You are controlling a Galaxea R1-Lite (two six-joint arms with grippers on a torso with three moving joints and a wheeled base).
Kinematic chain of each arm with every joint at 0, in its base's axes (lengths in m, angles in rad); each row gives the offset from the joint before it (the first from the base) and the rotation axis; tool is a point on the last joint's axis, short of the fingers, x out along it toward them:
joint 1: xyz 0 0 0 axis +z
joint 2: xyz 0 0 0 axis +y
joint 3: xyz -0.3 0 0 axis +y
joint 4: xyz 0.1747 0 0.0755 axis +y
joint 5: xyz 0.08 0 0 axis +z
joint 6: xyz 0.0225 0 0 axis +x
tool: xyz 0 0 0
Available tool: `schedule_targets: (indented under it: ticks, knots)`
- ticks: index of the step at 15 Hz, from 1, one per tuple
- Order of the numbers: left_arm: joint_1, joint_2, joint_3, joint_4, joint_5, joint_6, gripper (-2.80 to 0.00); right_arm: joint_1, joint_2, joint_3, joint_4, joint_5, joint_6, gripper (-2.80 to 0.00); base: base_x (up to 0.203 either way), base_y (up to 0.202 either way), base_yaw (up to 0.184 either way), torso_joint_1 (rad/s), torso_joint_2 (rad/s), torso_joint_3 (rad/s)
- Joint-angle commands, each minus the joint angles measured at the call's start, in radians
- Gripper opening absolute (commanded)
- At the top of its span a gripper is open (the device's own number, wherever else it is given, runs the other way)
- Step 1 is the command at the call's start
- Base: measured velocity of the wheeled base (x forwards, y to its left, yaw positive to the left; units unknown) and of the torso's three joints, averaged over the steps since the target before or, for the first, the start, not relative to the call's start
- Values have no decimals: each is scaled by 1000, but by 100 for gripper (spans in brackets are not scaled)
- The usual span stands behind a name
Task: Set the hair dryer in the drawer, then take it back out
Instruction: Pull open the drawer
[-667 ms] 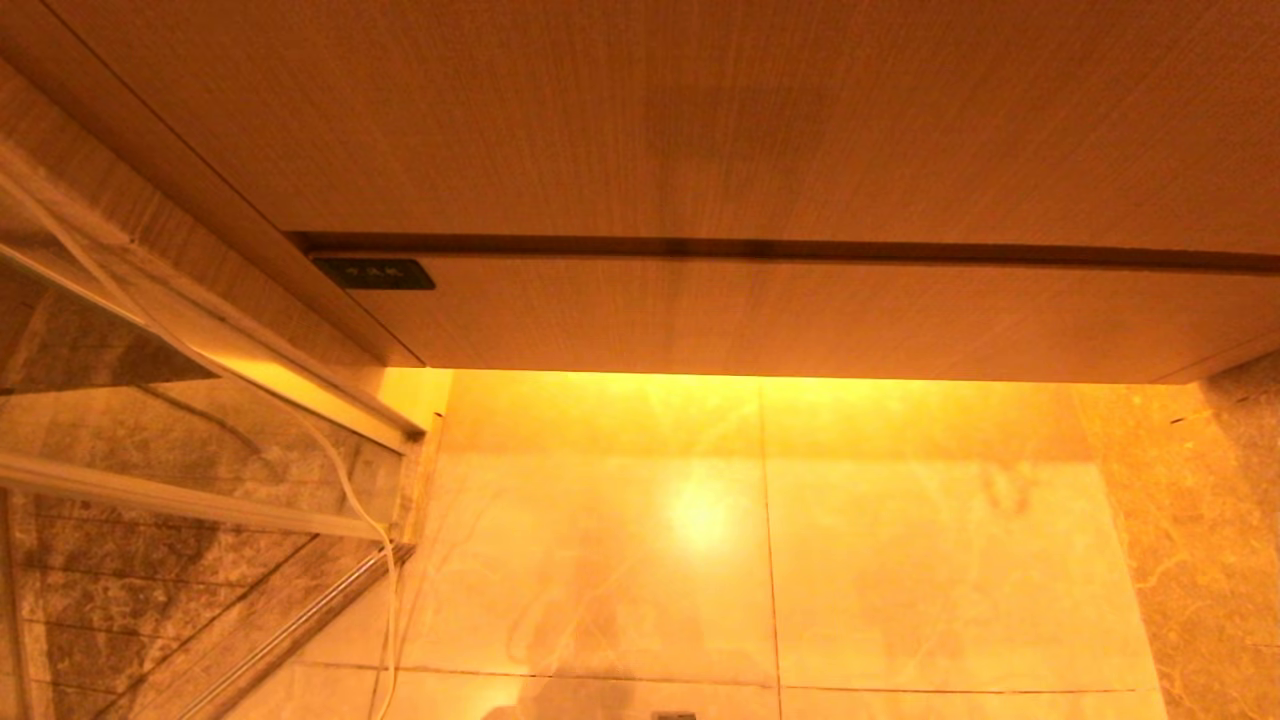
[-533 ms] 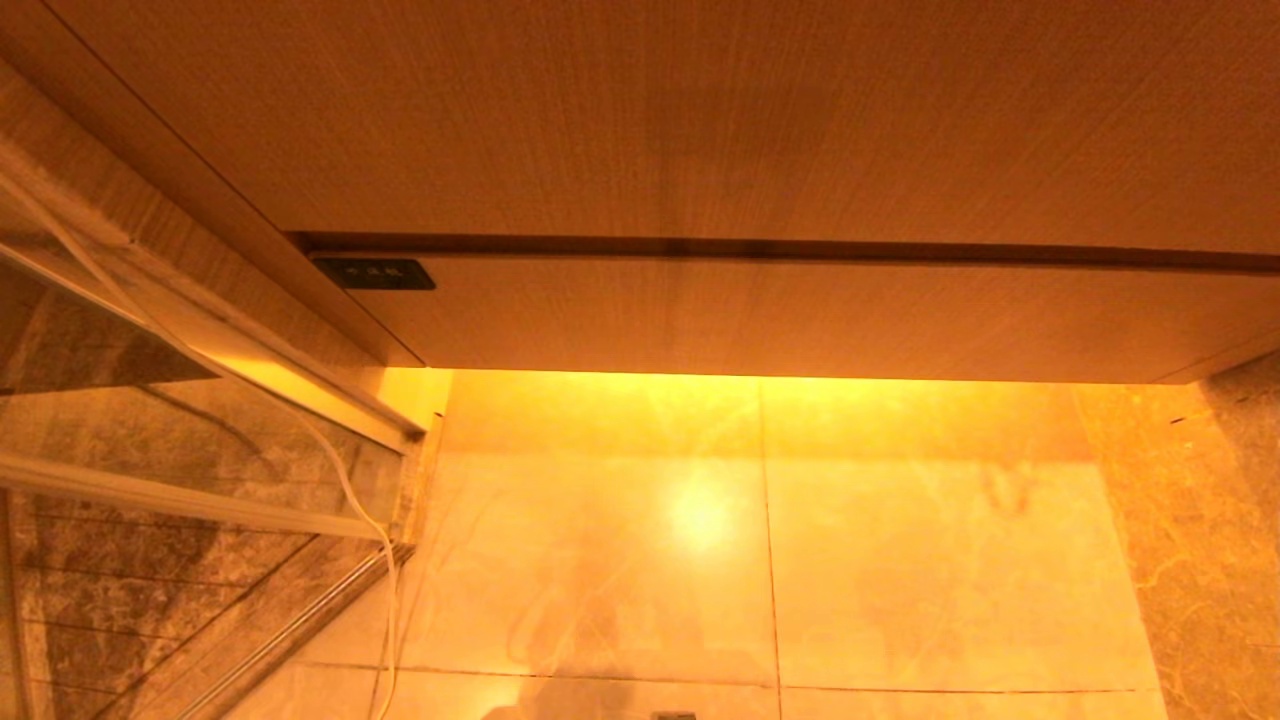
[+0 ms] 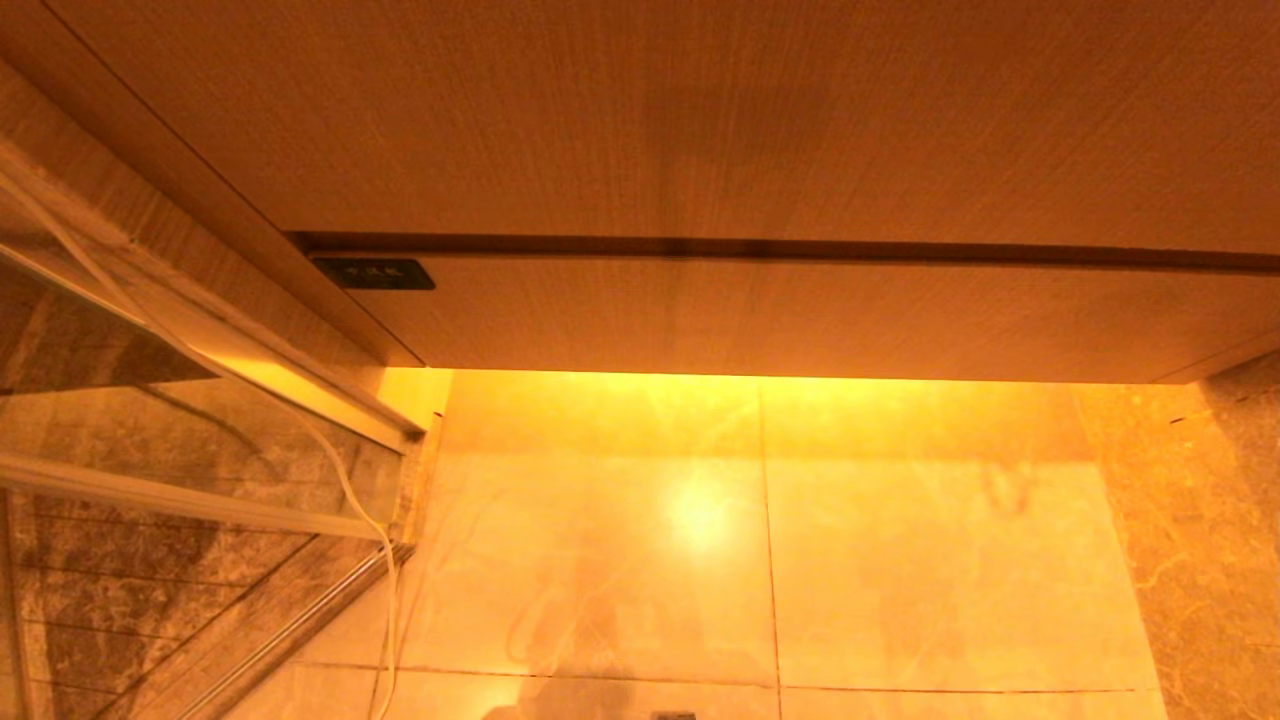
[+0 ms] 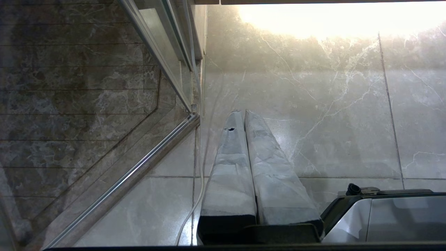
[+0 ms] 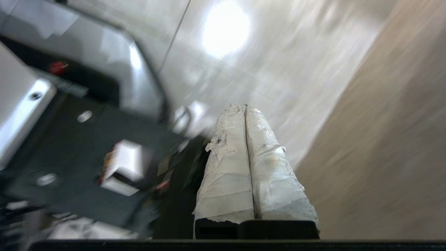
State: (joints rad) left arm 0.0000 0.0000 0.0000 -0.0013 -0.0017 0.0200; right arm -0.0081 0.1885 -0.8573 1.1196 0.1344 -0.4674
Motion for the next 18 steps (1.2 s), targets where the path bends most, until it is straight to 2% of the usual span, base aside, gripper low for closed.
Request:
schedule_targets:
  ticks: [1, 4, 7, 9, 10, 11, 14, 18]
  knots:
    - [0, 0, 2, 0, 0, 0, -280, 0, 111, -73, -18, 28, -111, -280, 0, 0, 0, 0, 0, 0]
    - [0, 0, 2, 0, 0, 0, -280, -2, 290, -202, -33, 136, -188, -280, 0, 0, 0, 0, 0, 0]
    - [0, 0, 2, 0, 0, 0, -280, -4, 493, -351, -37, 177, -230, -280, 0, 0, 0, 0, 0, 0]
    - [0, 0, 2, 0, 0, 0, -280, -6, 559, -401, -1, 198, -255, -280, 0, 0, 0, 0, 0, 0]
    - [0, 0, 2, 0, 0, 0, -280, -5, 586, -411, -5, 219, -246, -280, 0, 0, 0, 0, 0, 0]
    - [0, 0, 2, 0, 0, 0, -280, -5, 616, -430, -10, 296, -230, -280, 0, 0, 0, 0, 0, 0]
    - [0, 0, 2, 0, 0, 0, -280, 4, 705, -475, -7, 427, -203, -280, 0, 0, 0, 0, 0, 0]
    - [0, 0, 2, 0, 0, 0, -280, 12, 823, -458, -12, 528, -145, -280, 0, 0, 0, 0, 0, 0]
